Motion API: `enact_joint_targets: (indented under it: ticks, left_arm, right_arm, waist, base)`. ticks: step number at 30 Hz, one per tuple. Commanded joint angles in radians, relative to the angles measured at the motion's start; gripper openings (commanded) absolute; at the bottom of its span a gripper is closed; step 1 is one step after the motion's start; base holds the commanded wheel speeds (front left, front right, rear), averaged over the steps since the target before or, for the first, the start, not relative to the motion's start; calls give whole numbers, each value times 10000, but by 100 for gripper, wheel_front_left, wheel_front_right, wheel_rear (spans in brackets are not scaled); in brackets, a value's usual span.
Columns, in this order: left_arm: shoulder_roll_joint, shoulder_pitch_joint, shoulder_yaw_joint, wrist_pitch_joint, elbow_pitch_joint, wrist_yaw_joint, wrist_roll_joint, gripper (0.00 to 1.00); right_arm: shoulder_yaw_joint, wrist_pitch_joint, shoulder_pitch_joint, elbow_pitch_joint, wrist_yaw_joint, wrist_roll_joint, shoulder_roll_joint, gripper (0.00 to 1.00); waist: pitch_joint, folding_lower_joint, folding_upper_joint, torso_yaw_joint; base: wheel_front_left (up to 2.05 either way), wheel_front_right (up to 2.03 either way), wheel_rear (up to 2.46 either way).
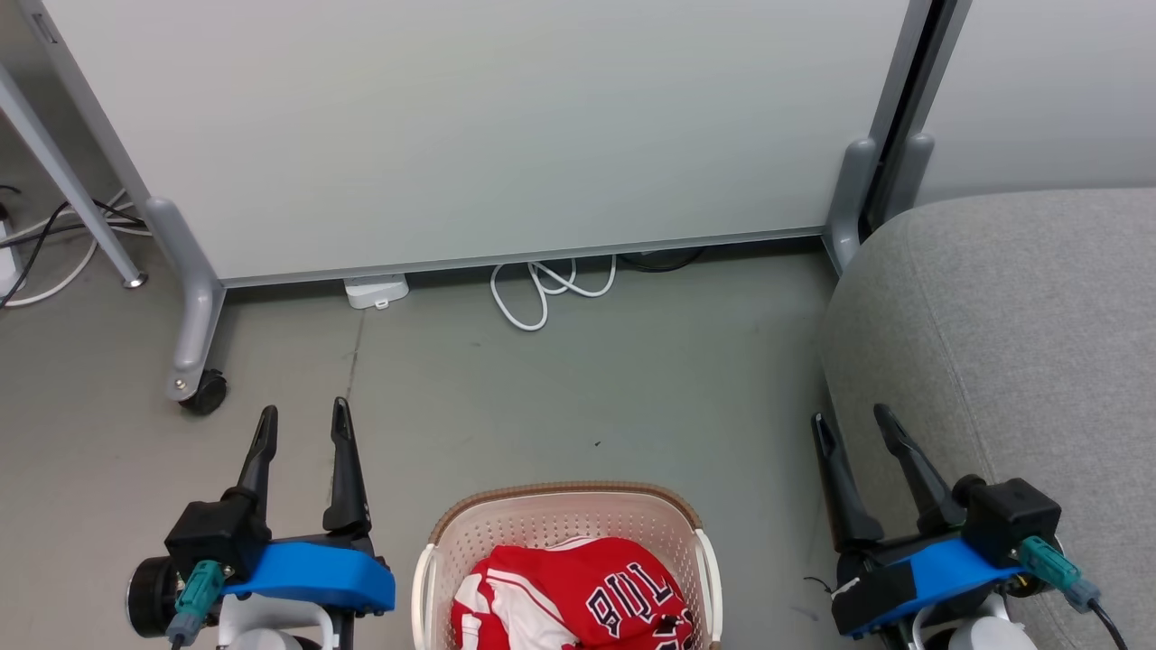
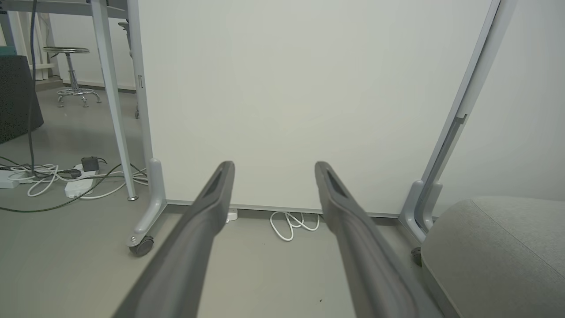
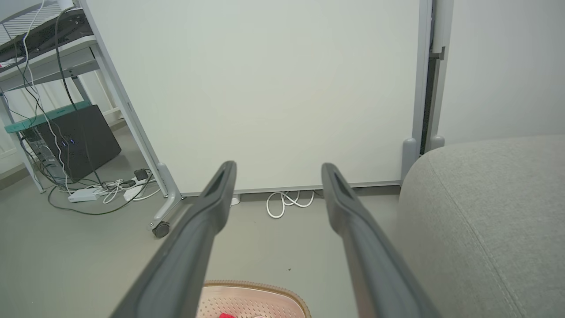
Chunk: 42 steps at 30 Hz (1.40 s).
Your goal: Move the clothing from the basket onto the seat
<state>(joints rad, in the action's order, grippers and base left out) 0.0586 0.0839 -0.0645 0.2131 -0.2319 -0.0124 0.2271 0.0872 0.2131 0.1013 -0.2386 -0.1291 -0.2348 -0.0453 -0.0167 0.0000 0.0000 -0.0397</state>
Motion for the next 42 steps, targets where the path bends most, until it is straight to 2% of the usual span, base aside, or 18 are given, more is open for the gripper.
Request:
enact_joint_targets:
  ticks: [1, 26, 42]
  left_arm:
    - [71, 131, -16, 97, 47, 49, -253, 100]
    - [27, 181, -188, 545, -15, 121, -2046, 100]
    - [-28, 217, -124, 537, -72, 55, -1948, 100]
  right_arm:
    - [20, 99, 197, 2, -21, 264, -69, 100]
    - [-95, 534, 262, -395, -25, 2209, -77, 100]
    - [-182, 534, 280, -519, -18, 1991, -74, 100]
  waist:
    - [-3, 0, 0, -9]
    - [-111, 0, 0, -111]
    - [-154, 0, 0, -132]
  base:
    - [0, 0, 0]
    - [0, 0, 0]
    - [0, 0, 0]
